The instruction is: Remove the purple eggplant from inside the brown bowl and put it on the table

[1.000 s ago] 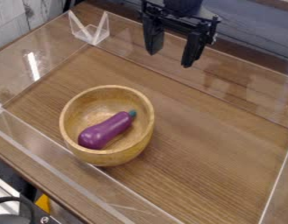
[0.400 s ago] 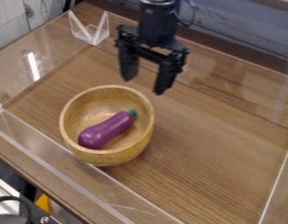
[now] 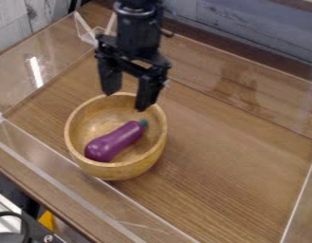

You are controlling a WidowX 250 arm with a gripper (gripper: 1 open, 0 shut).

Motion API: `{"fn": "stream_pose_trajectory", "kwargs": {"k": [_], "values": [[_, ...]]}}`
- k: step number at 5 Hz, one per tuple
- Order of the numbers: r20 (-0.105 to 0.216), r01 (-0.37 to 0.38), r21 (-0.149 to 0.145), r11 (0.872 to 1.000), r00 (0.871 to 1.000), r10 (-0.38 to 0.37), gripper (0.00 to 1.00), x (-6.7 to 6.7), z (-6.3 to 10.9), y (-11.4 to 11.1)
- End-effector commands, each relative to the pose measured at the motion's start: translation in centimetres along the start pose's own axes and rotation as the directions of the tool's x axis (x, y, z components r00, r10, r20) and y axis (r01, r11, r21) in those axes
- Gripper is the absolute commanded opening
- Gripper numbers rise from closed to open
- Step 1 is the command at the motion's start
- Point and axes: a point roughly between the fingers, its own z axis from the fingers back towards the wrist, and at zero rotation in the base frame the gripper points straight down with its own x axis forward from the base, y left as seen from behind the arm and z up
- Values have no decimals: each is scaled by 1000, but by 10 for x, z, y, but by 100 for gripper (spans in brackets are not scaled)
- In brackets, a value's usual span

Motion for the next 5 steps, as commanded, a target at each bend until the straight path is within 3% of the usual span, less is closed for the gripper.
{"fn": "stream_pose_trajectory", "kwargs": {"k": [1,5], "values": [[50,13,17,1000,999,-14,100,-6,2,7],[58,11,18,1000,998,-12,100,-7,-31,10]]}}
